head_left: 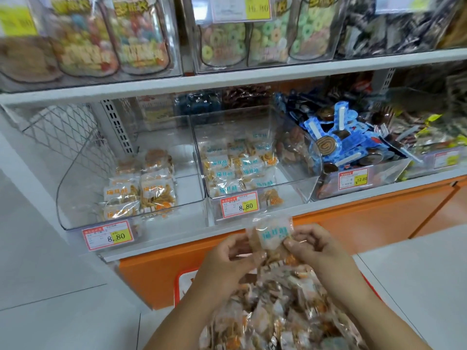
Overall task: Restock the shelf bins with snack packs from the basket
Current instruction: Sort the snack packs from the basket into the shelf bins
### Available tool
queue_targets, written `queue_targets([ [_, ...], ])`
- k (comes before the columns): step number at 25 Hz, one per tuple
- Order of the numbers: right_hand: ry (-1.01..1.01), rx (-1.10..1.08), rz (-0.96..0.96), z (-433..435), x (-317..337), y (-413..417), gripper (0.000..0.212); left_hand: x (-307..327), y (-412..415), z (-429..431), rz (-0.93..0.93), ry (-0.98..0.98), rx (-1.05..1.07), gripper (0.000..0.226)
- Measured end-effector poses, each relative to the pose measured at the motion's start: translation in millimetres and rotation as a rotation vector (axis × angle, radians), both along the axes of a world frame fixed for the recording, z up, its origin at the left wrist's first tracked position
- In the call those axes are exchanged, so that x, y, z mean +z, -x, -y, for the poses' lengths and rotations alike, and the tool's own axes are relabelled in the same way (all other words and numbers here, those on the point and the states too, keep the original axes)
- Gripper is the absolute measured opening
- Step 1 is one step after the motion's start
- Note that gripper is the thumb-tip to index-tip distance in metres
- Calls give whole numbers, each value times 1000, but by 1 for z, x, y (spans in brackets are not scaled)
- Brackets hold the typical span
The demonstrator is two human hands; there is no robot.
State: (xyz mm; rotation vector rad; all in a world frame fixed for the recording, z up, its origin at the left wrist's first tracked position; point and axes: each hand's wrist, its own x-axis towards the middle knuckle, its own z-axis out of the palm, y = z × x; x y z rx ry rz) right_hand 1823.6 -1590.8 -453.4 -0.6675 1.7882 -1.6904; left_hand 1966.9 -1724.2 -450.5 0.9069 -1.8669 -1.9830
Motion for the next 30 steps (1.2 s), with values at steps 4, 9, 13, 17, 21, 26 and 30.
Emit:
queue_targets([
  [4,-33,111,-146,16,46,10,36,49,15,13,-23,341,40,22],
  [9,-107,-221,-603,82,124,71,16,97,12,63,150,912,227,59],
  [13,-713,-240,-1038,155,117,121,19,76,5,102,403,899,128,88],
  [17,-962,-92,-981,195,69,147,29,64,10,118,322,795,58,90],
  [21,-1019,-83,-968,209,50,155,30,61,10,125,279,723,50,89],
  [26,-829,-137,-1222,197,52,143,52,60,8,124,276,717,36,89],
  [30,-947,82,-1093,188,65,144,66,58,8,124,266,704,52,90],
])
